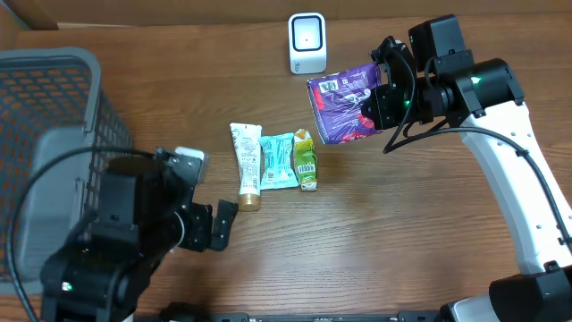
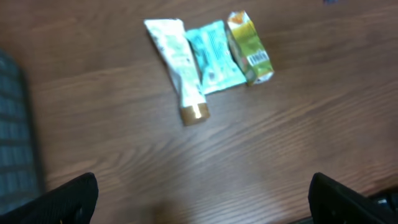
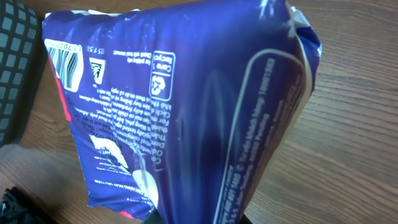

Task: Scan the item barcode
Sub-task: 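Lower the left arm to rest beside the basket, holding the pack up, then hold the purple pack barcode in front of the scanner with right gripper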

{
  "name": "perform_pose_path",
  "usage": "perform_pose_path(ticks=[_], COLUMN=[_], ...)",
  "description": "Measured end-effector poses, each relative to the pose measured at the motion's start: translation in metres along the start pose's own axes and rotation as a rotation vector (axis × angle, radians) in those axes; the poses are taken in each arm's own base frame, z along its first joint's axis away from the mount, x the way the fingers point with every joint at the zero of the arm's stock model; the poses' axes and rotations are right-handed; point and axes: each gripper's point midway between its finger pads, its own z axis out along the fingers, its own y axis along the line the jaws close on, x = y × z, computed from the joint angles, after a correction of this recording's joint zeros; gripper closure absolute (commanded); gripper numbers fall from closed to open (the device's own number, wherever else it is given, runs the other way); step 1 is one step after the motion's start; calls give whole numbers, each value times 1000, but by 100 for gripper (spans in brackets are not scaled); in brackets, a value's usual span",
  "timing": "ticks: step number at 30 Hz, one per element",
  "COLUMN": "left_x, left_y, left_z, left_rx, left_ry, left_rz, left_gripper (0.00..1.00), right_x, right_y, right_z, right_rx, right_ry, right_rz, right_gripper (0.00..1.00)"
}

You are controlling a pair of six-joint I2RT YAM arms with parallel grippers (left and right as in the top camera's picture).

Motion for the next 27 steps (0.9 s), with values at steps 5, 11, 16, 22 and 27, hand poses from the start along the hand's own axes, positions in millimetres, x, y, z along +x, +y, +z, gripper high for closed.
perform_pose_path(ticks=[5,11,16,22,27], left_x=[23,29,26,26,26], left_y=[-3,5,8,10,10], left_z=[11,16,18,19,20], left_rx=[28,-15,-33,-41,-42], left_ry=[11,26,21,30,34], left_rz=[-53,-85,-96,-96,-97], left_gripper=[0,1,0,0,1], right_x=[0,-2,-13,-37,-36], right_y=[0,0,2,11,16], right_z=[0,0,0,-9,-20], right_rx=[0,1,-8,-44,-48], right_ry=[0,-8,-52,-161,-177], right_rz=[0,-18,-41,-86,-93], right_gripper=[96,96,96,96,96])
